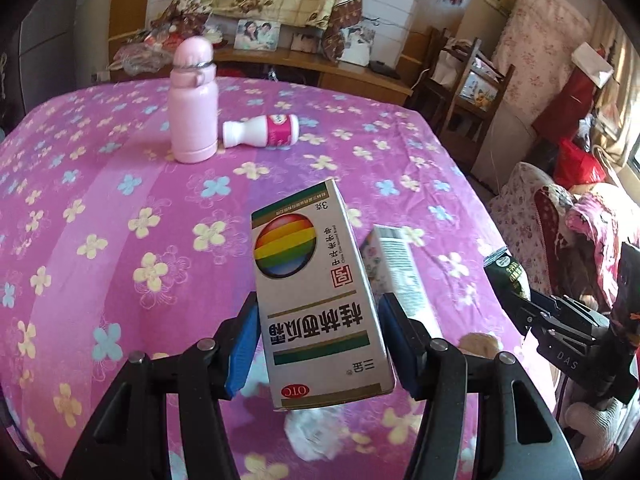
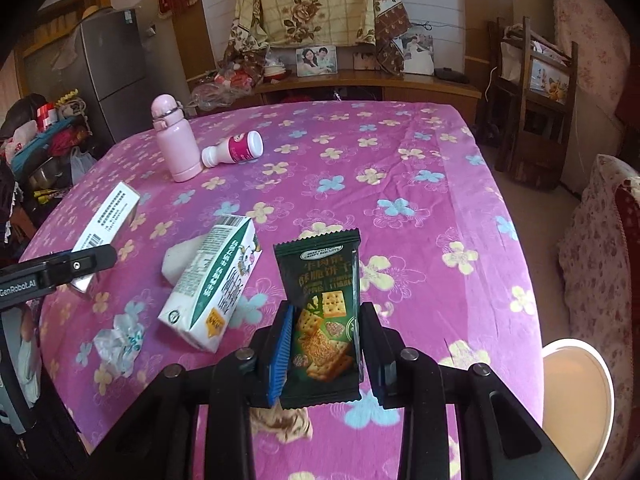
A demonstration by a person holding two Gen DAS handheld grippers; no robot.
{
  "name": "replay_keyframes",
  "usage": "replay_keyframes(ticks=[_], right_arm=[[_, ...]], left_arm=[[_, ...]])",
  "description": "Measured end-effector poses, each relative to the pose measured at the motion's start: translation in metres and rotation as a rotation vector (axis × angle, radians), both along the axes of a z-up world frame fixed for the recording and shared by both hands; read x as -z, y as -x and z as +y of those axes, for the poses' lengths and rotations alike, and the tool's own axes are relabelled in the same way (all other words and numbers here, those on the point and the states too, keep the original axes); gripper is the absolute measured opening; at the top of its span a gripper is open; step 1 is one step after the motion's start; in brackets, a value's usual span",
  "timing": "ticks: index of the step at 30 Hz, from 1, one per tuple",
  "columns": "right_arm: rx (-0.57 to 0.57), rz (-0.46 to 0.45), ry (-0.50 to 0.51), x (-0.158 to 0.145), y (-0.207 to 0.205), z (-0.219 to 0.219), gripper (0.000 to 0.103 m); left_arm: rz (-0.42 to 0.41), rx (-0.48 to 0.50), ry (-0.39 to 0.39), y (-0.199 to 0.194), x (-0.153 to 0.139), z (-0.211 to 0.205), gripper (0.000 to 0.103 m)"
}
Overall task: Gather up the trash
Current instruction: 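Carry the cracker packet and medicine box over the white bin with both tools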
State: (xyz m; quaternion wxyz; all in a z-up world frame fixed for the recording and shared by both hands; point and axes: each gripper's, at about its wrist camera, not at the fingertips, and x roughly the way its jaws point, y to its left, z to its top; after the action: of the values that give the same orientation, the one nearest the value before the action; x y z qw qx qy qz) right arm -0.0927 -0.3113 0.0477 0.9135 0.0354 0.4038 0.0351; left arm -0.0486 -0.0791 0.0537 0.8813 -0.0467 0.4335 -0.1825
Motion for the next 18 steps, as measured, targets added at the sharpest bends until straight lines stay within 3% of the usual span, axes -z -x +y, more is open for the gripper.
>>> replay_keyframes(ticks=[18], right_arm=[[0.035,-0.031,-0.061,-0.012,0.049,-0.009,0.036]], left_arm=[[-0.08,0.056,-0.08,0.045,-0.012,-0.043,0.06]])
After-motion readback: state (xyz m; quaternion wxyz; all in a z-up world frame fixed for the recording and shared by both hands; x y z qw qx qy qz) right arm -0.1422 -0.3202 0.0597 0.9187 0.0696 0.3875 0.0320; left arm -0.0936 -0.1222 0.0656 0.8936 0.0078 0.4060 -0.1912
